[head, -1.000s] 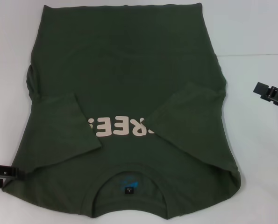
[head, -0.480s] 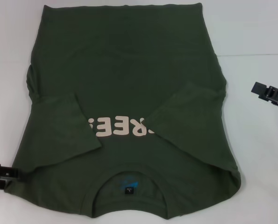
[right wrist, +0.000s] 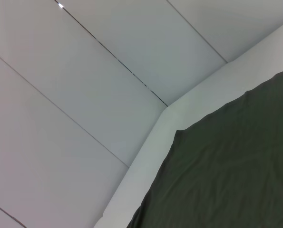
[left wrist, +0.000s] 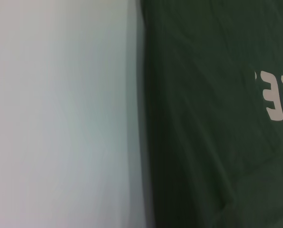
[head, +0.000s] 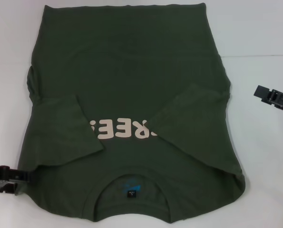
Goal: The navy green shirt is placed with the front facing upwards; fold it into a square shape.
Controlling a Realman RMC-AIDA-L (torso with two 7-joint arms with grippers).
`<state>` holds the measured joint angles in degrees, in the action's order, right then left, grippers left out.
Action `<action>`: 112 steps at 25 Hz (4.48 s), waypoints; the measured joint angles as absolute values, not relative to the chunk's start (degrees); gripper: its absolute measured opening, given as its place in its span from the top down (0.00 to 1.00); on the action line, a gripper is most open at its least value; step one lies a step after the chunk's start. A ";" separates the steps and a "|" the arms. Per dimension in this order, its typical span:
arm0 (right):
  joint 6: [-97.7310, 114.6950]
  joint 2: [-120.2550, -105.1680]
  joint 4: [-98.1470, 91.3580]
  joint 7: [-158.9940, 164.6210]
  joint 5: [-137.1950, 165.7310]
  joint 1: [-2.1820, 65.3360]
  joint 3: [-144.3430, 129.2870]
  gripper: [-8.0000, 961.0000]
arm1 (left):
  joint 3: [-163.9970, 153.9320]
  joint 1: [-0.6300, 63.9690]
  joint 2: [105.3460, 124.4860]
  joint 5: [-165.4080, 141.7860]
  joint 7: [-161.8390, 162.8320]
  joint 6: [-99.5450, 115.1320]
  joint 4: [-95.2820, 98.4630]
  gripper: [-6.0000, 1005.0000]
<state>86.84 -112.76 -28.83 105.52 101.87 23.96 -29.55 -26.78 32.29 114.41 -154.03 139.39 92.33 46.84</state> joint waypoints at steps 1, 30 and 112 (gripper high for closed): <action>86.84 -112.77 -28.83 105.49 101.87 23.94 -29.55 0.03 | -26.77 32.38 114.40 -154.03 139.39 92.33 46.72 0.22; 87.21 -112.87 -28.83 105.76 101.92 23.79 -29.71 0.03 | -27.25 34.14 114.95 -153.84 138.91 91.77 44.61 0.34; 90.34 -110.18 -31.99 148.72 144.53 41.43 -42.27 0.06 | -27.33 33.92 114.81 -153.11 135.82 93.25 45.96 0.93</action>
